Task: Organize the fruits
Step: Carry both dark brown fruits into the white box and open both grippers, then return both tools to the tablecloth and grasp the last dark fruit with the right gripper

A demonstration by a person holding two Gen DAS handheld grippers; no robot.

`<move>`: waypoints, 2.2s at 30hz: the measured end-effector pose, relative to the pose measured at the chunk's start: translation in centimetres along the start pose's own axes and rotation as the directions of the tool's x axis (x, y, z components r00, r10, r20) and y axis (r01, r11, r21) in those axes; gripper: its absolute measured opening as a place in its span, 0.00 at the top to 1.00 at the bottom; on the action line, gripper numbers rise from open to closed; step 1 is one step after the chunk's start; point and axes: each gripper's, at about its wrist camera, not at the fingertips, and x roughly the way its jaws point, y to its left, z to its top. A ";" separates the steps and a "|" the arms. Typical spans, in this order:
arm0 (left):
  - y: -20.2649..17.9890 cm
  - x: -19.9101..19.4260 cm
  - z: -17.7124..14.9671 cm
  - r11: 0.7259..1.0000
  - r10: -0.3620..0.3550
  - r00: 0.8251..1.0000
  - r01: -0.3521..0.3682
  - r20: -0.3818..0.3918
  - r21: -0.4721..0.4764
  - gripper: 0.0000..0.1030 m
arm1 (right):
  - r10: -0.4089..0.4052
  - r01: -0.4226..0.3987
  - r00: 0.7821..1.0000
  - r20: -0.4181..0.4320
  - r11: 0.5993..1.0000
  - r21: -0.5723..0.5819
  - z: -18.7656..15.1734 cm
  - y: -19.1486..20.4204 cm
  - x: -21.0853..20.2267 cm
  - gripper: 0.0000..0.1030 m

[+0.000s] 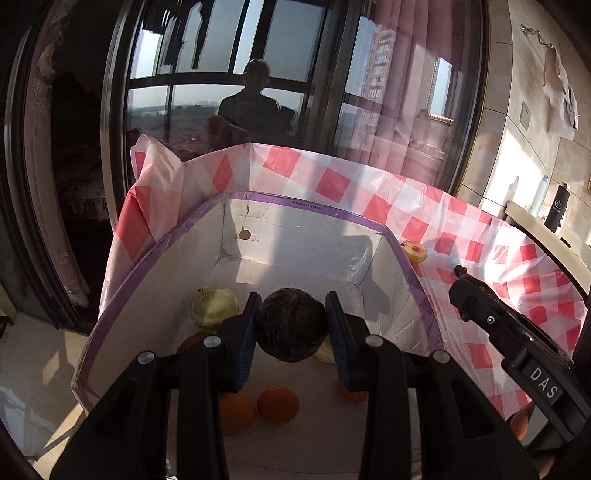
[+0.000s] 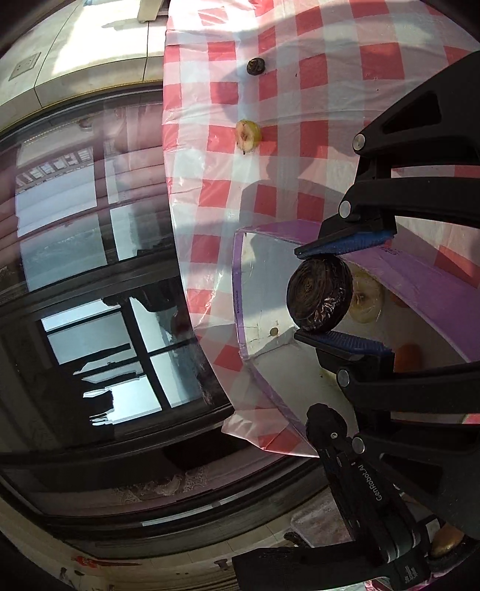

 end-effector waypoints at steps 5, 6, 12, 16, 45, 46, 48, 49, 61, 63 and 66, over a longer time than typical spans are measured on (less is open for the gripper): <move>0.2 1.7 -0.8 0.998 0.031 0.998 -0.028 -0.057 0.050 0.65 | -0.027 0.013 0.997 -0.077 0.985 -0.173 1.2 3.1 3.1 0.62; 0.1 2.0 -0.9 0.998 0.039 0.997 -0.035 -0.064 0.057 0.65 | -0.033 0.011 0.994 -0.106 0.978 -0.206 1.4 3.5 4.1 0.62; -0.7 3.5 -0.7 0.988 0.087 0.984 -0.065 -0.155 0.141 0.65 | -0.098 0.007 0.956 -0.278 0.951 -0.310 1.1 4.2 9.2 0.62; -0.6 4.5 -0.6 0.988 0.080 0.969 -0.045 -0.235 0.147 0.65 | -0.180 0.049 0.914 -0.363 0.939 -0.341 0.4 3.7 11.5 0.62; -1.4 4.7 -0.5 0.984 0.105 0.956 -0.061 -0.273 0.165 0.38 | -0.112 0.016 0.907 -0.405 0.972 -0.234 1.2 2.2 12.1 0.55; -1.4 4.7 -0.5 0.984 0.107 0.956 -0.063 -0.273 0.165 0.38 | -0.106 0.012 0.909 -0.404 0.973 -0.229 1.2 2.2 12.1 0.55; -1.5 4.8 -0.5 0.983 0.115 0.955 -0.070 -0.273 0.167 0.38 | -0.095 0.005 0.912 -0.400 0.975 -0.220 1.2 2.1 12.0 0.54; -1.5 4.8 -0.5 0.983 0.121 0.954 -0.076 -0.273 0.170 0.38 | -0.089 0.001 0.913 -0.398 0.976 -0.216 1.3 2.1 12.0 0.54; -2.2 5.1 -0.5 0.963 0.221 0.934 -0.165 -0.279 0.211 0.29 | 0.030 -0.081 0.935 -0.354 0.988 -0.129 1.5 1.2 11.0 0.48; -2.5 5.2 -0.4 0.955 0.254 0.929 -0.197 -0.270 0.222 0.24 | 0.073 -0.107 0.947 -0.312 0.990 -0.095 1.7 0.7 10.2 0.42; -3.3 5.0 -0.2 0.946 0.283 0.926 -0.227 -0.249 0.230 0.21 | 0.131 -0.146 0.965 -0.229 0.988 -0.052 2.0 -0.7 7.8 0.29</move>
